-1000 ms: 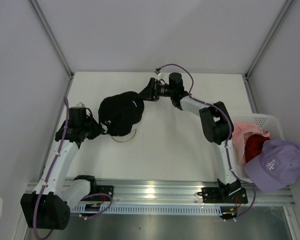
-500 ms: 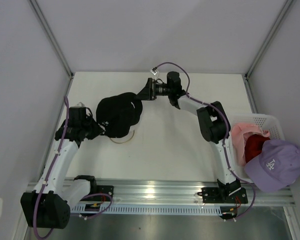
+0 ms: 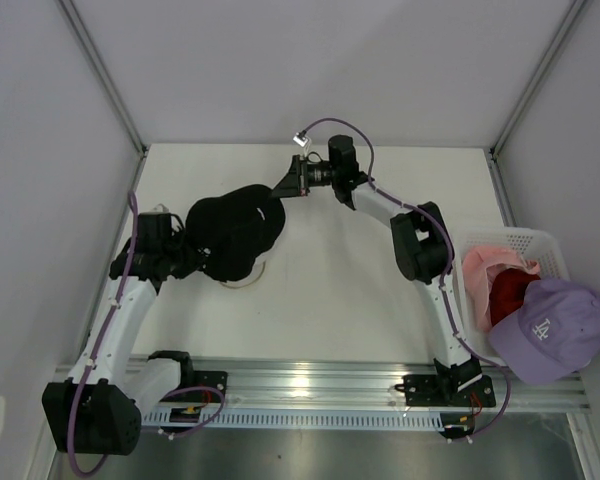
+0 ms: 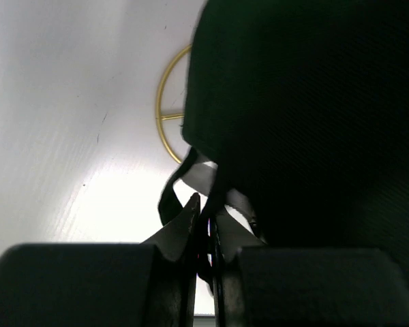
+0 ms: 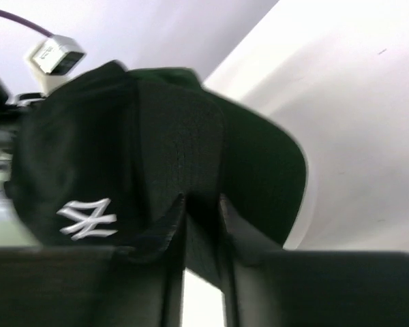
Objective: Stack the hats
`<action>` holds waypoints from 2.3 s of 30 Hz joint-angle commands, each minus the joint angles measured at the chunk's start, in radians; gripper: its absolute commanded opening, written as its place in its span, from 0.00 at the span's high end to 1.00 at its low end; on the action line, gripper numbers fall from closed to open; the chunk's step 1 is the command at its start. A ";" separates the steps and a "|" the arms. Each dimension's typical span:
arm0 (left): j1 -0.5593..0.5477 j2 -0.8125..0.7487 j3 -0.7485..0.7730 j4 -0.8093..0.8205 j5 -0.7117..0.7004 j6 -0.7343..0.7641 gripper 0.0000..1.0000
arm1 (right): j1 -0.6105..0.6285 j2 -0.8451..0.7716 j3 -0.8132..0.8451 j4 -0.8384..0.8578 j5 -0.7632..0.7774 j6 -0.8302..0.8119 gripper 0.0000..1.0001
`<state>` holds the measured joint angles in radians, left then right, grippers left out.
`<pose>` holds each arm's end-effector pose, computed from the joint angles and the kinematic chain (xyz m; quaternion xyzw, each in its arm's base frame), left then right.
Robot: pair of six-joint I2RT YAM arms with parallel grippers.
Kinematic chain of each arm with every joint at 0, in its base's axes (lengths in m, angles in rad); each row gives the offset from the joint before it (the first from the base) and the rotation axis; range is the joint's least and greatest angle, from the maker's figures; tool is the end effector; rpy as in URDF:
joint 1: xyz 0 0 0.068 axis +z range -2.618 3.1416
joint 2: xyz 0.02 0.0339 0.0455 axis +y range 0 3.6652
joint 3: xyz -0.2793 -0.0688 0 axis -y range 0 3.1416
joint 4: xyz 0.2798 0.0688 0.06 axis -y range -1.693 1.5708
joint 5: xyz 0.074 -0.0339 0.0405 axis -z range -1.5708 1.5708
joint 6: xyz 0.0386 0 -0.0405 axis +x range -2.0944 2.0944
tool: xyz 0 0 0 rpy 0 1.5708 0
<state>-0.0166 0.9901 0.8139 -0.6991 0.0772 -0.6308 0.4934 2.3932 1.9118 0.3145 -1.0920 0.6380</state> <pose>0.2248 -0.0067 0.2707 -0.2715 0.8995 -0.1427 0.3113 0.5042 0.3101 0.2119 -0.2873 0.6751 0.6305 0.2533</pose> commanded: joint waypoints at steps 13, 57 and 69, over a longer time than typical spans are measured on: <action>0.083 0.024 -0.022 0.024 -0.030 -0.059 0.99 | 0.020 0.076 0.262 -0.575 0.199 -0.212 1.00; 0.133 -0.059 0.143 -0.073 -0.194 0.108 0.33 | 0.043 0.196 0.346 -0.960 0.411 -0.192 1.00; 0.184 -0.044 0.445 -0.169 -0.045 0.262 0.25 | 0.042 0.089 0.345 -0.986 0.386 -0.276 0.40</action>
<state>0.1551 0.9623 1.1183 -0.8581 -0.0181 -0.4412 0.5346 2.5175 2.2509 -0.6102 -0.7841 0.4419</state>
